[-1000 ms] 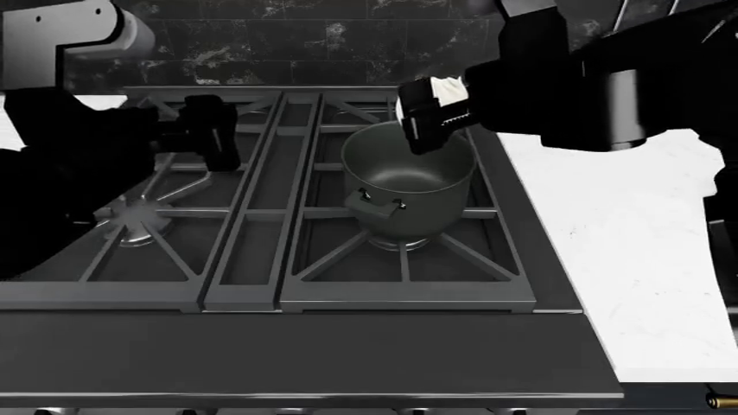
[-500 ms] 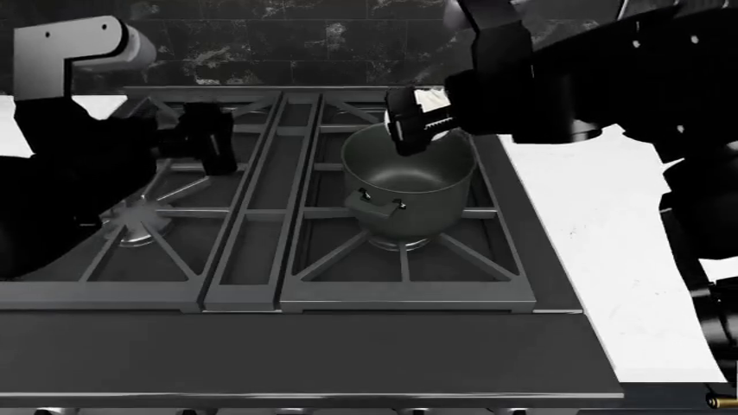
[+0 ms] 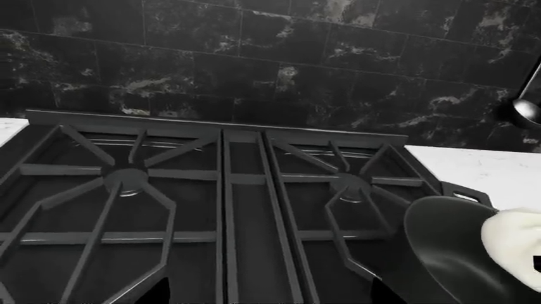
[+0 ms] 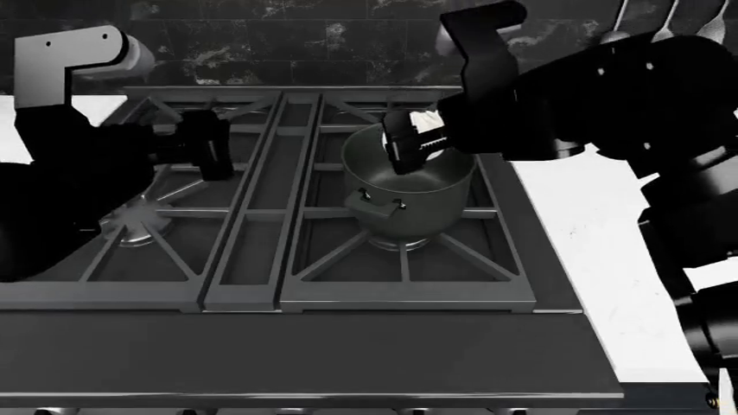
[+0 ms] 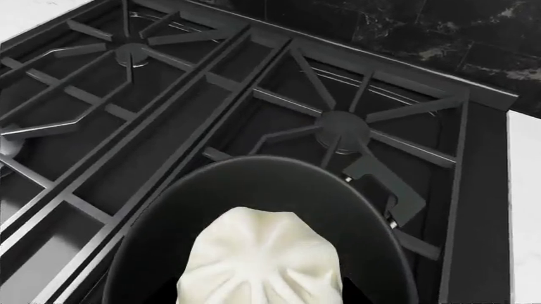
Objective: Frozen meat rests on a plate on the counter. Retrieve the meat and place it in a pot on a burner. Then turn the burner on.
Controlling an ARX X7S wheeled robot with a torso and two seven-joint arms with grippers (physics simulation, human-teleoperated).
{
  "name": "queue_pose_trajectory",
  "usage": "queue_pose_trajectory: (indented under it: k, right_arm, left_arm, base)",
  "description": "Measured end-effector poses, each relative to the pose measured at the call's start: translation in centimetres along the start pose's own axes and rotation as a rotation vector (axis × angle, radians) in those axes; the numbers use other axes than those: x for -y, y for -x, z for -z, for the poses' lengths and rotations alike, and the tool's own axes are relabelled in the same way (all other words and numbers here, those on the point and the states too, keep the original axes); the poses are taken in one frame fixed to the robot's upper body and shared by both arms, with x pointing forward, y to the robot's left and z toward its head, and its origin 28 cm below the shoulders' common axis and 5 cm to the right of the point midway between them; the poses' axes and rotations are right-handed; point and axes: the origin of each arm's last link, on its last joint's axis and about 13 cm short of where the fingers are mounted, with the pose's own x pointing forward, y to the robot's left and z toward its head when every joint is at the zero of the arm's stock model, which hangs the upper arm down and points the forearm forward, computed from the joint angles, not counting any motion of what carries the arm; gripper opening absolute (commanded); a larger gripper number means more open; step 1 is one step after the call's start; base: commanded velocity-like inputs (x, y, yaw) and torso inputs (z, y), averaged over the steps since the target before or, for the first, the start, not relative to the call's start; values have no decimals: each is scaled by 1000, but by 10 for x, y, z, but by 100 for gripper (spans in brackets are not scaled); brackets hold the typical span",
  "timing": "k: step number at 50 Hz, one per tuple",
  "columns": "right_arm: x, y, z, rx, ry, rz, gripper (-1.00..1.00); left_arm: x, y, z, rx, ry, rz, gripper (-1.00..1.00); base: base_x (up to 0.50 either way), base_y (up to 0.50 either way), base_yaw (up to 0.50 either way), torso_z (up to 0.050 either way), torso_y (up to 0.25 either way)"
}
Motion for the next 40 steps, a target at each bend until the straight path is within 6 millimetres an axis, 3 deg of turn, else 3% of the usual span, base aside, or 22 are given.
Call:
queue_pose_trajectory:
  k: [25,26,40]
  right_arm:
    - [1,-9,4,-23,3,-2,-100]
    - [2,-9,4,-23,4,-2,100]
    - [1,-3,-1,0,26,-2,100]
  left_arm:
    - [-2,-1,2,-8,5,-12,100]
    - [-2,-1,2,-8,5,-12,100]
    - [0,2,0,-5,-1,-15,100]
  base:
    - [0,0,0,0,0]
    - [0,0,0,0,0]
    - [0,0,0,0,0]
